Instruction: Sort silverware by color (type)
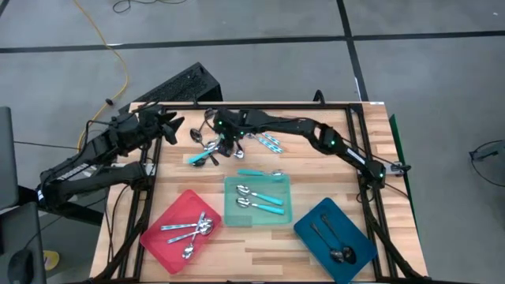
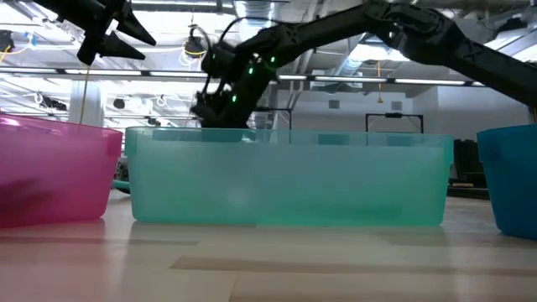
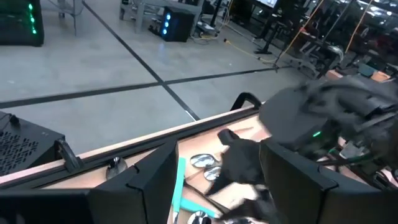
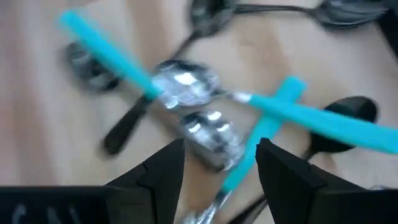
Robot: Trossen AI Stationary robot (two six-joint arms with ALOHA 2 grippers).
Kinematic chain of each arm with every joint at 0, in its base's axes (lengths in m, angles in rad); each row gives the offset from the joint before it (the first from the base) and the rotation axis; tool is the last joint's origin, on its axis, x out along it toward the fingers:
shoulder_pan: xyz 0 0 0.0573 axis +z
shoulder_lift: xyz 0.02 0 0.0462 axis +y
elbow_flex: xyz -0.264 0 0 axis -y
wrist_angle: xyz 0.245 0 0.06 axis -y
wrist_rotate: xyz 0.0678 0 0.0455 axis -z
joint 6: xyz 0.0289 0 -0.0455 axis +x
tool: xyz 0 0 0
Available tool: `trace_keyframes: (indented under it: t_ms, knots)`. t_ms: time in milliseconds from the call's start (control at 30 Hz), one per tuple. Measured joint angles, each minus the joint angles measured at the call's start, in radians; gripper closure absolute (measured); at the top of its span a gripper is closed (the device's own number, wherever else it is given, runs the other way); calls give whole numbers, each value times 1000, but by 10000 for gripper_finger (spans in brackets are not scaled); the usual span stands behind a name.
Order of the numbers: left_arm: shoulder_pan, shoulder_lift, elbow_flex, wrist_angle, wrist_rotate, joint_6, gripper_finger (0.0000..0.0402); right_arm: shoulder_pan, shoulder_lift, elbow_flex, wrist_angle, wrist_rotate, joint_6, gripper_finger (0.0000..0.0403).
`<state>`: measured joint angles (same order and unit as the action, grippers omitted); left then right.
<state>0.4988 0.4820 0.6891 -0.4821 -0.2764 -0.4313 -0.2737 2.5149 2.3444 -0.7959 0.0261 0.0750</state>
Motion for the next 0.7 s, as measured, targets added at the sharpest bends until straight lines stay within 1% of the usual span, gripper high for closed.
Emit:
trace_keyframes:
  t_ms: [100, 267, 333, 700]
  knots:
    - [0, 0, 0, -4, 0, 0, 191, -3, 24, -2, -37, 52, 51, 184]
    - [0, 0, 0, -9, 0, 1, 191, -14, 28, -4, -30, 57, 123, 184]
    - [0, 0, 0, -9, 0, 2, 191, -16, 28, -8, -31, 80, 141, 184]
    - [0, 0, 0, -39, 0, 5, 191, 1, 27, -10, -121, 81, 123, 184]
